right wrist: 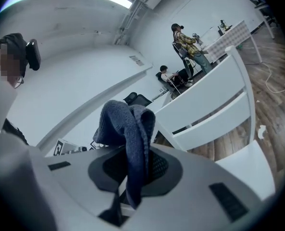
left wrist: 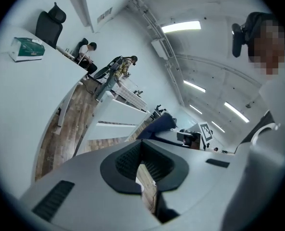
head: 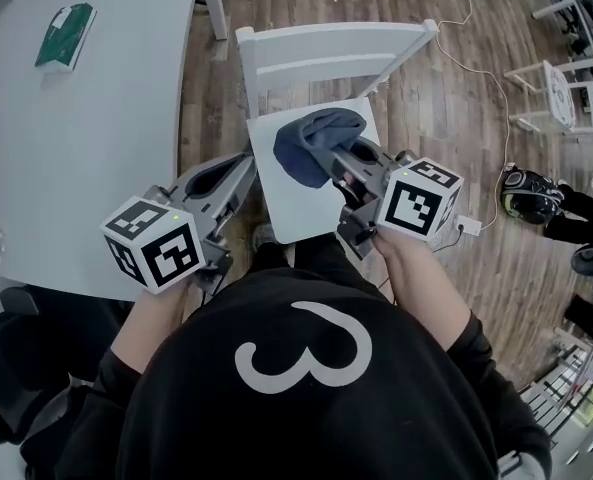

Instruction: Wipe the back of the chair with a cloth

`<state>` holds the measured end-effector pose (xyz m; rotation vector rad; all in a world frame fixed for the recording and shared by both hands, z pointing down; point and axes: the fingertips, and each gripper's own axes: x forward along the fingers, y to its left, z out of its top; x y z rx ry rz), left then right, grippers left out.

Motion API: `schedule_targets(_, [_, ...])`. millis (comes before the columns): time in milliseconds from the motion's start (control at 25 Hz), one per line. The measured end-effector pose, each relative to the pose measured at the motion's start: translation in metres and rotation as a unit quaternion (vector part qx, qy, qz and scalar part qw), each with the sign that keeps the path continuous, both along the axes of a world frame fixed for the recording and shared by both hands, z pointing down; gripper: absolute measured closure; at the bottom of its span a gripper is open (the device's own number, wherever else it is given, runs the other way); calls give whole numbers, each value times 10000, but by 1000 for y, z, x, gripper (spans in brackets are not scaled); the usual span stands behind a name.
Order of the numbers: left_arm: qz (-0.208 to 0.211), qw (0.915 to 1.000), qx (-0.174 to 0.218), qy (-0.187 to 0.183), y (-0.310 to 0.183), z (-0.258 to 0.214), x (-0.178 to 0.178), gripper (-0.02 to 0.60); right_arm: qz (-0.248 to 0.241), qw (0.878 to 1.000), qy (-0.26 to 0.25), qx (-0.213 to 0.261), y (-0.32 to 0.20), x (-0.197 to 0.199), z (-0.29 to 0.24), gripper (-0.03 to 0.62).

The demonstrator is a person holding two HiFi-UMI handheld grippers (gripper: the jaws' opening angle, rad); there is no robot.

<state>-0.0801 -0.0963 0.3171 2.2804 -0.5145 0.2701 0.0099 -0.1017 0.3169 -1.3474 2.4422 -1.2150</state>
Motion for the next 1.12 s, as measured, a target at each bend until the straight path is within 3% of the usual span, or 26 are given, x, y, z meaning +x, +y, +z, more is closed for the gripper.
schedule_targets(360, [-798,9968,-44,-92,-17,6,-20,568,-220,9997,53,58,-65,-1,20,543])
schedule_targets(680, [-1607,9868,-161,-144,-28,18,-22,568,-338,9990,279,77,-113,0,41,543])
schedule_targets(1120, [-2173,9758,-166,-202,-21,30,-20,568,-364,9965,726,209,-148,-11,69,543])
